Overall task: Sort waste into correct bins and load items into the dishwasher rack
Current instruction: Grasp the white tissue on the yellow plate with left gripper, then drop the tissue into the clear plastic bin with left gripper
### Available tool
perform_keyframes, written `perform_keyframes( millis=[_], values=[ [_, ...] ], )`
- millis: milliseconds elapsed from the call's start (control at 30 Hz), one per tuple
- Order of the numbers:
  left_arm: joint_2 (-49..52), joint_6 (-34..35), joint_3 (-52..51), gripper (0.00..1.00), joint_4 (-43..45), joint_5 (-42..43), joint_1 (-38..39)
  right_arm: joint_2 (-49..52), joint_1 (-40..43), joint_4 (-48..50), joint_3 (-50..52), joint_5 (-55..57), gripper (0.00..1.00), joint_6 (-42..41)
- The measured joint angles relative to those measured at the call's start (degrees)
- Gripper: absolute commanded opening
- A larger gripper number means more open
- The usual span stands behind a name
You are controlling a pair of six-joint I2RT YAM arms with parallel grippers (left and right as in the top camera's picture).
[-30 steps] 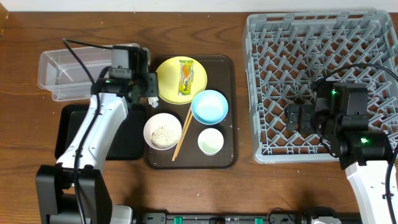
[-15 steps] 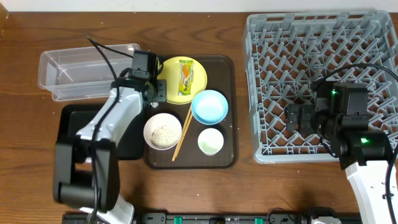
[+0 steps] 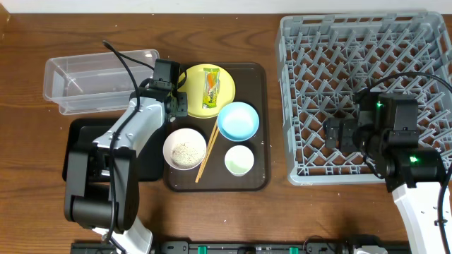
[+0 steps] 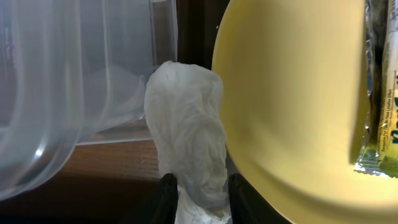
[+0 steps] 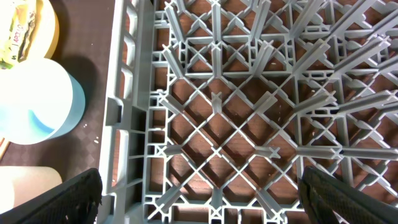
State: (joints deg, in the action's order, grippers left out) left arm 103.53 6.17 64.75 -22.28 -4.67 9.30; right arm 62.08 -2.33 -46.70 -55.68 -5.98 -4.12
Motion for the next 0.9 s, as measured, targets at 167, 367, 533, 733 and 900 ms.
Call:
perform_keyframes(
  millis=[167, 367, 533, 733, 900],
  values=[
    [0.0, 0.0, 0.0, 0.24, -0.1, 0.0, 0.0, 0.0, 0.0, 0.0, 0.0, 0.0, 0.99, 0.0],
    [0.0, 0.1, 0.0, 0.06, -0.2, -0.2, 0.0, 0.0, 0.0, 0.0, 0.0, 0.0, 0.99, 0.0],
    [0.0, 0.0, 0.0, 0.06, -0.3, -0.2, 0.0, 0.0, 0.0, 0.0, 0.0, 0.0, 0.99, 0.0],
    [-3.9, 0.0, -0.7, 0.06, -0.7, 0.4, 0.0, 0.0, 0.0, 0.0, 0.0, 0.0, 0.99, 0.0],
    [-14.2, 0.0, -0.8, 0.06, 1.0, 1.3, 0.0, 0.0, 0.0, 0.0, 0.0, 0.0, 0.99, 0.0]
  ],
)
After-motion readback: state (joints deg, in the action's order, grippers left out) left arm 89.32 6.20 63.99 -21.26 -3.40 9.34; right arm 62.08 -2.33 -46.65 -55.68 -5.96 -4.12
